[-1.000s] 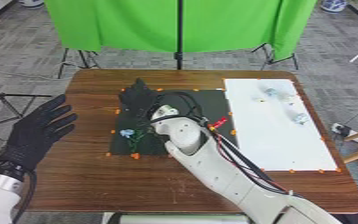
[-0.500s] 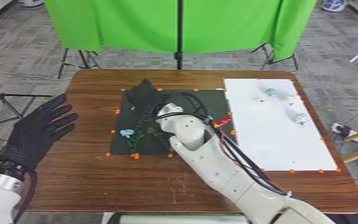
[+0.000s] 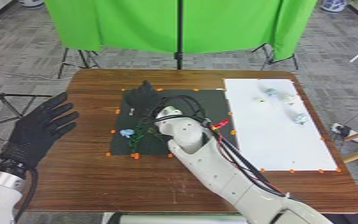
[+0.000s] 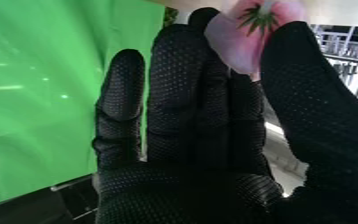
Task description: Arrange flowers
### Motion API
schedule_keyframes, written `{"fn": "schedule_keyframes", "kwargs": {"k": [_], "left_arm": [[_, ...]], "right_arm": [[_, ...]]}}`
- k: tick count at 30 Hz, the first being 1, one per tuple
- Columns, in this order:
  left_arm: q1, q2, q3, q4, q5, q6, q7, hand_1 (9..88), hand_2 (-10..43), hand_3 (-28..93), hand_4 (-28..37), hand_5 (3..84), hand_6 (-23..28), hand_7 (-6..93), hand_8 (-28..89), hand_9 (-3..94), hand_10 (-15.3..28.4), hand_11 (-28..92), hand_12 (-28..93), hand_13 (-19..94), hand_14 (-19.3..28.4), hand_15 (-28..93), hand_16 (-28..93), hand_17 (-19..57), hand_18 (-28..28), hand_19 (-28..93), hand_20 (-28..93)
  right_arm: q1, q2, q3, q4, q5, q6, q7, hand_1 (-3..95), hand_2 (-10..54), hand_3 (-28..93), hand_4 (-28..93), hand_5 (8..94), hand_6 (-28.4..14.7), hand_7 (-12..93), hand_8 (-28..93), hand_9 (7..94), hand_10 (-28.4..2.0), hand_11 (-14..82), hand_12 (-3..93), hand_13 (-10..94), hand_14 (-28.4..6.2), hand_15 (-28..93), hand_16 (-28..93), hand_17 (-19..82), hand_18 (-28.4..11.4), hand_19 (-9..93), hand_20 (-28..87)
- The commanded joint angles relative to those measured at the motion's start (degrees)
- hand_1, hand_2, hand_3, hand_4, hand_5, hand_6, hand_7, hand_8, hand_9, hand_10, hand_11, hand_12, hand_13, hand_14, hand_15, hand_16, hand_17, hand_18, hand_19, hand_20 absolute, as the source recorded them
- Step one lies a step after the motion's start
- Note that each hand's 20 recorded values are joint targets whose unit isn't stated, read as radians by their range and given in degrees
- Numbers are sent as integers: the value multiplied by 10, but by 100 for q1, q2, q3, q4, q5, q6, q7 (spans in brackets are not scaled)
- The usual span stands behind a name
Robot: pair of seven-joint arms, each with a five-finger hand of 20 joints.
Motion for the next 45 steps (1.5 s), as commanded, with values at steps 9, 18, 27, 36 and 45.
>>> {"fn": "schedule_keyframes", "kwargs": {"k": [9, 18, 27, 36, 45], "left_arm": [[57, -33, 4, 38, 33, -63, -50, 241, -18, 701, -283, 265, 21, 215, -122, 213, 102, 229, 157, 165, 131, 343, -14, -114, 189, 409, 74], [53, -39, 5, 43, 32, -64, -59, 241, -18, 701, -283, 265, 20, 217, -122, 213, 103, 229, 158, 165, 131, 342, -15, -115, 189, 409, 74], [214, -120, -76, -15, 32, -31, 20, 241, -18, 701, -283, 265, 21, 215, -121, 214, 103, 229, 158, 165, 131, 343, -15, -114, 189, 409, 74], [369, -275, -160, -73, 32, 21, 54, 241, -19, 702, -283, 266, 21, 213, -120, 213, 103, 229, 158, 165, 131, 343, -15, -114, 189, 410, 74], [521, -542, -218, -118, 47, 14, 41, 240, -18, 702, -283, 265, 21, 214, -120, 214, 101, 229, 158, 165, 131, 343, -15, -115, 189, 409, 73]], "right_arm": [[79, 33, -145, -162, -1657, -534, 323, 430, -95, 806, -283, 520, 56, 511, -149, 687, -19, 187, 392, 635, 16, 569, 360, 218, -150, 729, 406], [178, 40, -172, -122, -1698, -731, 526, 410, -95, 827, -283, 503, 53, 446, -197, 609, -32, 290, 311, 607, 15, 588, 345, 212, -149, 735, 402], [247, 4, -111, -238, -1568, -813, 458, 399, -95, 834, -283, 500, 49, 435, -253, 589, -41, 322, 276, 597, 10, 600, 330, 208, -150, 736, 404], [444, 303, -214, -922, -882, -1006, 395, 400, -95, 845, -283, 493, 47, 432, -256, 579, -47, 328, 271, 597, 8, 606, 333, 204, -153, 737, 407], [369, 2012, 553, -2106, 856, -1049, 722, 320, -87, 906, -283, 457, 23, 418, -245, 522, -79, 383, 208, 547, -33, 656, 219, 213, -155, 756, 406]]}}
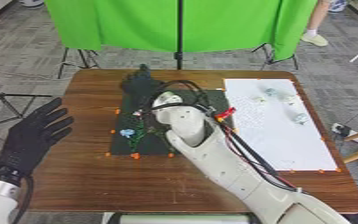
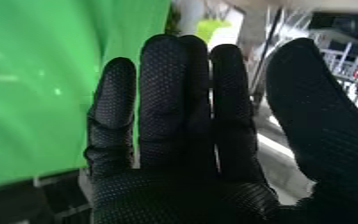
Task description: Arrange flowers
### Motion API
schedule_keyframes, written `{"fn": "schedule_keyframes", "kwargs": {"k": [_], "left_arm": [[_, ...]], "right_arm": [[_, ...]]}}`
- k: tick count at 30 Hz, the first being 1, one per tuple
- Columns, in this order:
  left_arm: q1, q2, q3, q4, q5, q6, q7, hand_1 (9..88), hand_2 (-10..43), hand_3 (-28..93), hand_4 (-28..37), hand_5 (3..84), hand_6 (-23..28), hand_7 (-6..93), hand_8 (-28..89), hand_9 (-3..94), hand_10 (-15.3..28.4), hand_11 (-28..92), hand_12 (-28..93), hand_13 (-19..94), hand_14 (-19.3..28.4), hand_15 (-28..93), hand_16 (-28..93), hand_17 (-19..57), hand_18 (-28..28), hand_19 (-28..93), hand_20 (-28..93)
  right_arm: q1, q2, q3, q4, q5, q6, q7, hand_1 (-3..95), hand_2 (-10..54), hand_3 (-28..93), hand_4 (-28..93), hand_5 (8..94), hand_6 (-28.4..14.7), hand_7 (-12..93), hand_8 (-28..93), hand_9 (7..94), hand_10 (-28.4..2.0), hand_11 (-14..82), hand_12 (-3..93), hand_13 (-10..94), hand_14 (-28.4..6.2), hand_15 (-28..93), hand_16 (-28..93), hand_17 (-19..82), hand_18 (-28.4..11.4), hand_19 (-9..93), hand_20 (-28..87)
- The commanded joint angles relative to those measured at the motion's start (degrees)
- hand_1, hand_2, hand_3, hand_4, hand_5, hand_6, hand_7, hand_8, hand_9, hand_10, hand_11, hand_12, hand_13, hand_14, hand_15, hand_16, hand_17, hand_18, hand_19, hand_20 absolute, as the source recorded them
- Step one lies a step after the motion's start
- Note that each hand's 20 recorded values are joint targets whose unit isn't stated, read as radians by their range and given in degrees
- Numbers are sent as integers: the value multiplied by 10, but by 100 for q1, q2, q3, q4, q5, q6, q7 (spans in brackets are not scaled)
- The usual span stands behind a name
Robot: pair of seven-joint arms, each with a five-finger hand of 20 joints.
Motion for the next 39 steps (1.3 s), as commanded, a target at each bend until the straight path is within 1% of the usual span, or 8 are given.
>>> {"fn": "schedule_keyframes", "kwargs": {"k": [1, 5, 7, 9, 12, 16, 20, 39], "left_arm": [[203, -275, -14, -6, 34, 16, -7, 241, -18, 702, -283, 265, 21, 214, -120, 213, 101, 228, 158, 165, 131, 343, -16, -115, 189, 409, 73], [268, -355, -79, -30, 44, 7, -21, 241, -18, 701, -283, 266, 21, 213, -120, 214, 103, 229, 158, 165, 132, 344, -15, -114, 189, 409, 74], [221, -360, -108, -10, 46, -50, -73, 241, -18, 702, -283, 266, 21, 214, -121, 214, 102, 230, 158, 165, 132, 345, -15, -114, 189, 409, 74], [168, -329, -101, 17, 43, -74, -39, 242, -17, 701, -283, 266, 21, 214, -121, 214, 103, 230, 158, 165, 132, 345, -15, -114, 189, 409, 74], [266, -409, -150, -20, 32, -74, -29, 243, -16, 701, -283, 266, 21, 214, -121, 214, 102, 230, 157, 166, 132, 344, -16, -114, 189, 409, 74], [259, -399, -161, -14, 36, -73, 27, 244, -14, 701, -283, 265, 21, 216, -121, 214, 102, 230, 157, 166, 131, 345, -16, -114, 189, 410, 75], [211, -366, -153, 3, 27, -75, 7, 245, -12, 702, -282, 266, 20, 215, -121, 215, 103, 232, 157, 166, 132, 346, -16, -114, 190, 410, 74], [192, -271, -131, 43, 13, -102, -54, 246, -9, 700, -282, 265, 20, 215, -121, 215, 102, 229, 157, 166, 131, 344, -15, -114, 189, 410, 73]], "right_arm": [[17, 1845, 908, -925, 981, 81, 458, 312, -85, 910, -283, 448, 14, 413, -244, 504, -82, 385, 207, 531, -39, 659, 208, 216, -155, 760, 405], [-531, 2804, 1494, -1381, 1358, 120, 1043, 294, -85, 910, -283, 411, -3, 398, -234, 453, -97, 379, 204, 478, -49, 621, 174, 209, -151, 753, 393], [-1095, 3209, 2026, -1686, 1437, 22, 1304, 282, -89, 913, -283, 383, -9, 395, -227, 418, -104, 370, 203, 440, -53, 580, 150, 193, -148, 716, 369], [-1739, 3586, 2608, -1996, 1729, -1, 1600, 271, -91, 912, -283, 358, -15, 394, -225, 388, -108, 357, 200, 393, -65, 539, 133, 180, -148, 689, 349], [-2693, 3727, 3626, -2322, 2118, -196, 1670, 265, -93, 908, -283, 337, -25, 383, -218, 358, -120, 342, 198, 355, -74, 497, 120, 171, -148, 669, 327], [-3550, 3900, 4322, -2517, 2204, -48, 1995, 256, -95, 890, -283, 311, -51, 356, -206, 321, -134, 325, 196, 333, -88, 485, 119, 175, -141, 667, 307], [-4068, 4016, 4769, -2565, 2147, -256, 1999, 251, -95, 887, -283, 291, -55, 345, -193, 311, -134, 320, 196, 330, -90, 486, 118, 174, -140, 674, 294], [-4115, 4093, 4688, -2048, 2317, -579, 1849, 263, -95, 900, -283, 282, -51, 366, -202, 309, -119, 328, 192, 378, -82, 466, 115, 177, -147, 682, 284]]}}
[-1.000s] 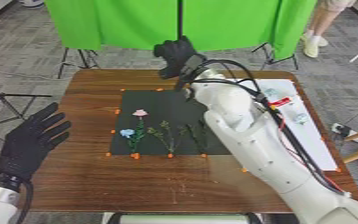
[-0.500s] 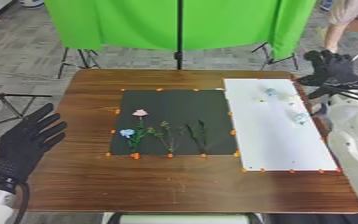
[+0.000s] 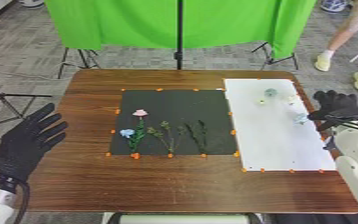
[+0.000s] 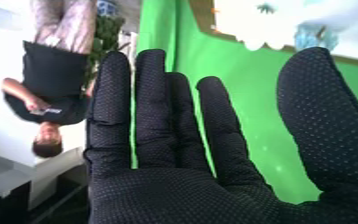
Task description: Arrange flowers
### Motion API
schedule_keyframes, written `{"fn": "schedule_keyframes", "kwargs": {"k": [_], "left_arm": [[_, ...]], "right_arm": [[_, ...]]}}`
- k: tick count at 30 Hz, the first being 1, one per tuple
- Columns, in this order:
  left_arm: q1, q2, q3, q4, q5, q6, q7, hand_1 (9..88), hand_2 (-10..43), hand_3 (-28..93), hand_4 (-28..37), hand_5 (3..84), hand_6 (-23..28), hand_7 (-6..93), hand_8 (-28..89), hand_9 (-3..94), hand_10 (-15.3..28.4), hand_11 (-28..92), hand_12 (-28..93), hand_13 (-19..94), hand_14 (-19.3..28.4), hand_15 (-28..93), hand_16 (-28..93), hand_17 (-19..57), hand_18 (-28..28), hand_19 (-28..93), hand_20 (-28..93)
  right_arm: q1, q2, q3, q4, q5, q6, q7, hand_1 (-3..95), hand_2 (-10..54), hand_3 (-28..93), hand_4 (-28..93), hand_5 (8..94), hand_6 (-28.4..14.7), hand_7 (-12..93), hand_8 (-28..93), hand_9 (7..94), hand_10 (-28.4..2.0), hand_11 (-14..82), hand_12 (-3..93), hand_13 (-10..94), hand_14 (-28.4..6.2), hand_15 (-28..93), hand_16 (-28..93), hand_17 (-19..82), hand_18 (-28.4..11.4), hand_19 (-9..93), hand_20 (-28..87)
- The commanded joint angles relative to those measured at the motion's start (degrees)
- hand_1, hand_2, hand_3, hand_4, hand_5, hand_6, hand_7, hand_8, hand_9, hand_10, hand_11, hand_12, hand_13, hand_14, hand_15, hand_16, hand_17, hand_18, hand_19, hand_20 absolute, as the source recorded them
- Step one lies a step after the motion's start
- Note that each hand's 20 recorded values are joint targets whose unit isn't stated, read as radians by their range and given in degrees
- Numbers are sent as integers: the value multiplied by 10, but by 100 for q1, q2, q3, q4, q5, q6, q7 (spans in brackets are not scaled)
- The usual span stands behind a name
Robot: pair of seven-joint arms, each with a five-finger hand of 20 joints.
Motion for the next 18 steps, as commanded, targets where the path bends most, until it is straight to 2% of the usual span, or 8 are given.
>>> {"fn": "schedule_keyframes", "kwargs": {"k": [1, 12, 16, 18], "left_arm": [[45, 21, 10, 49, 9, -53, -59, 246, -9, 700, -282, 265, 20, 215, -121, 215, 102, 230, 157, 166, 131, 344, -15, -114, 189, 409, 73], [69, 33, 8, 33, -1, -33, -60, 246, -9, 700, -282, 265, 20, 216, -121, 215, 103, 230, 157, 166, 132, 346, -15, -114, 189, 409, 74], [42, 49, 18, 41, -4, -39, -56, 245, -8, 699, -282, 265, 20, 216, -121, 215, 102, 230, 157, 166, 131, 347, -15, -114, 190, 409, 74], [46, 41, 16, 37, -2, -38, -52, 245, -8, 699, -282, 265, 20, 215, -121, 215, 102, 230, 157, 166, 132, 346, -16, -114, 190, 409, 74]], "right_arm": [[91, -34, -133, 177, 34, -78, -116, 263, -95, 899, -283, 277, -53, 366, -202, 308, -120, 329, 192, 392, -78, 473, 118, 183, -148, 689, 287], [124, -148, -331, 271, 48, 1, -194, 278, -95, 902, -283, 272, -62, 374, -205, 323, -121, 352, 188, 482, -64, 519, 121, 209, -156, 721, 301], [247, -184, -447, 374, 48, 14, -187, 292, -95, 903, -283, 277, -63, 380, -205, 356, -123, 360, 181, 519, -54, 530, 121, 224, -158, 735, 307], [318, -190, -526, 452, 85, 82, -161, 302, -95, 898, -283, 301, -54, 370, -214, 403, -118, 351, 170, 550, -47, 527, 122, 238, -158, 743, 310]]}}
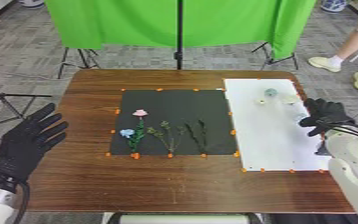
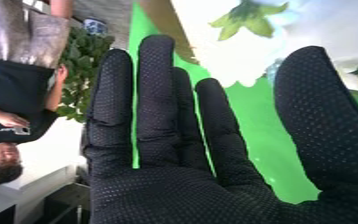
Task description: Arrange flowers
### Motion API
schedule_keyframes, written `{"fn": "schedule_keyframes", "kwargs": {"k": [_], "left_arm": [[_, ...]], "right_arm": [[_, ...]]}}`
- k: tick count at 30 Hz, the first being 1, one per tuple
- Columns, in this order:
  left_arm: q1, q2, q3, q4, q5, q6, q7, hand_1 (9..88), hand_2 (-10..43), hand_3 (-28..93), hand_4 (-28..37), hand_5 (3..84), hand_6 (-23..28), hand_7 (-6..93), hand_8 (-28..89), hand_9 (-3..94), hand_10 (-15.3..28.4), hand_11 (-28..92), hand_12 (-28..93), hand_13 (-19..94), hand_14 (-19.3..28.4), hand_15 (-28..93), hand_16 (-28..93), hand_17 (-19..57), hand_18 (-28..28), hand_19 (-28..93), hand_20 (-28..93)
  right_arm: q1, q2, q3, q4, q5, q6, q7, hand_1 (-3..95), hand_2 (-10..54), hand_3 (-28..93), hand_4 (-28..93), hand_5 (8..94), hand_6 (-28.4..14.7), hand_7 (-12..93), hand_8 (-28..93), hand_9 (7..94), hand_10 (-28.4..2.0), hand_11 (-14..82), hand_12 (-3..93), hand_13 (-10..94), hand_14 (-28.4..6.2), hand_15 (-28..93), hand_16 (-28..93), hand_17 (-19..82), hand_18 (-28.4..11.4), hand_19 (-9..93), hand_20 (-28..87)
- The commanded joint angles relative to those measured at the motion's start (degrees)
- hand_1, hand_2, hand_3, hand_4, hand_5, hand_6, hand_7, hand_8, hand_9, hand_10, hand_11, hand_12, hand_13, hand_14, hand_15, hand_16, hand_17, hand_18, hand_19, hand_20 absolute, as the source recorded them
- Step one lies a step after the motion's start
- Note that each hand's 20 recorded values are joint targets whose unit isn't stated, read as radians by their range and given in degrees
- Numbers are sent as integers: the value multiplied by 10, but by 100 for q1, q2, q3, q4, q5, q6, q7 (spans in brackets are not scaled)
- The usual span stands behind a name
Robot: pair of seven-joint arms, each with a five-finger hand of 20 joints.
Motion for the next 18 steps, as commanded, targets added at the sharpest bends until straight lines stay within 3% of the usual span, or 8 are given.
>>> {"fn": "schedule_keyframes", "kwargs": {"k": [1, 6, 8, 10, 14, 18], "left_arm": [[52, -3, 15, 27, -4, -24, -42, 246, -8, 699, -282, 265, 21, 215, -121, 215, 102, 230, 157, 166, 132, 346, -16, -114, 190, 409, 74], [68, -29, 17, 16, 7, -29, -34, 245, -9, 700, -282, 265, 20, 215, -120, 215, 102, 230, 157, 165, 132, 345, -16, -114, 190, 410, 74], [82, -35, 13, 10, 4, -24, -19, 245, -9, 701, -282, 265, 20, 216, -121, 215, 102, 231, 157, 166, 132, 345, -16, -114, 189, 409, 74], [111, -40, 2, -8, 1, 1, -13, 245, -8, 700, -282, 265, 20, 216, -121, 215, 102, 230, 157, 165, 132, 345, -15, -115, 190, 410, 74], [161, -57, -13, -29, -4, 34, 22, 245, -8, 701, -282, 265, 20, 215, -121, 215, 103, 230, 157, 166, 132, 345, -16, -115, 190, 410, 74], [175, -73, -16, -38, -7, 62, 40, 244, -9, 702, -282, 266, 20, 215, -121, 215, 103, 231, 157, 166, 131, 346, -15, -115, 190, 410, 73]], "right_arm": [[220, -90, -255, 217, -2, 119, 30, 306, -95, 897, -283, 309, -50, 367, -214, 413, -118, 348, 169, 558, -46, 527, 123, 242, -159, 745, 310], [231, -83, -347, 373, -24, 549, -76, 343, -95, 890, -282, 372, -26, 381, -222, 491, -99, 348, 171, 619, -32, 510, 154, 274, -159, 768, 312], [206, -85, -354, 386, -108, 658, -115, 387, -85, 854, -283, 444, 4, 386, -234, 616, -62, 283, 199, 700, -13, 436, 259, 305, -156, 781, 311], [203, -99, -350, 405, -181, 737, -197, 438, -65, 803, -283, 528, 19, 404, -151, 739, -37, 176, 276, 765, -4, 403, 303, 342, -156, 802, 316], [214, -138, -337, 403, -184, 785, -341, 496, -44, 778, -282, 654, 31, 473, -117, 860, -33, 150, 337, 835, -11, 427, 276, 386, -159, 839, 325], [288, -175, -411, 363, -234, 1023, -417, 496, -63, 799, -283, 702, 29, 449, -107, 889, -33, 169, 339, 858, -11, 439, 271, 399, -161, 852, 327]]}}
